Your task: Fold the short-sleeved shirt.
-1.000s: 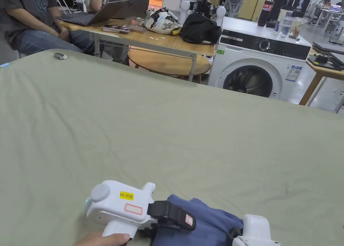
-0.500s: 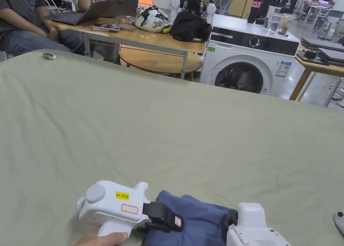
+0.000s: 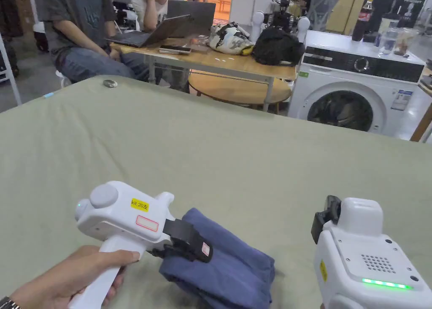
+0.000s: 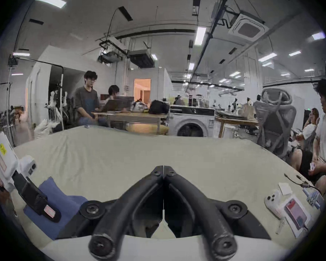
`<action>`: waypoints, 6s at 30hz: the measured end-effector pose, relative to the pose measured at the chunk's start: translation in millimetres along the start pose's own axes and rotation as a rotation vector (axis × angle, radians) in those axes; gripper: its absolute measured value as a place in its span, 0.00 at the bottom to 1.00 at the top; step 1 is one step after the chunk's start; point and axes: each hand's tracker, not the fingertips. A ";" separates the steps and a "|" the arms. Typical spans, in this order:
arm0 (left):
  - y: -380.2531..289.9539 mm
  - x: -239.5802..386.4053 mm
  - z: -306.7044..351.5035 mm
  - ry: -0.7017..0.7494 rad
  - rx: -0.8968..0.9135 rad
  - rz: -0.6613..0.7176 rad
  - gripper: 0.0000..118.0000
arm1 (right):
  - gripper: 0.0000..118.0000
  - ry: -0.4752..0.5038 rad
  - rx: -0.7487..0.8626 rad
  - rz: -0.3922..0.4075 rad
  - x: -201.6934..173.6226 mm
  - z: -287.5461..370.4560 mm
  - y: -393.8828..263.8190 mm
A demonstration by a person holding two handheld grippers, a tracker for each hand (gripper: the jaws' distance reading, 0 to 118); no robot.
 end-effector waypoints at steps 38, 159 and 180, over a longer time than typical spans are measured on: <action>45.8 -183.3 272.2 0.780 -0.025 0.172 0.27 | 0.00 0.231 -0.106 0.116 -164.5 -43.5 -9.3; -30.4 90.9 -44.7 0.632 1.029 -0.556 0.70 | 0.67 -0.169 -0.086 -0.221 67.2 -29.2 -9.6; -33.5 89.1 -48.5 0.652 1.000 -0.605 0.70 | 0.69 -0.135 -0.106 -0.234 59.0 -29.5 -5.1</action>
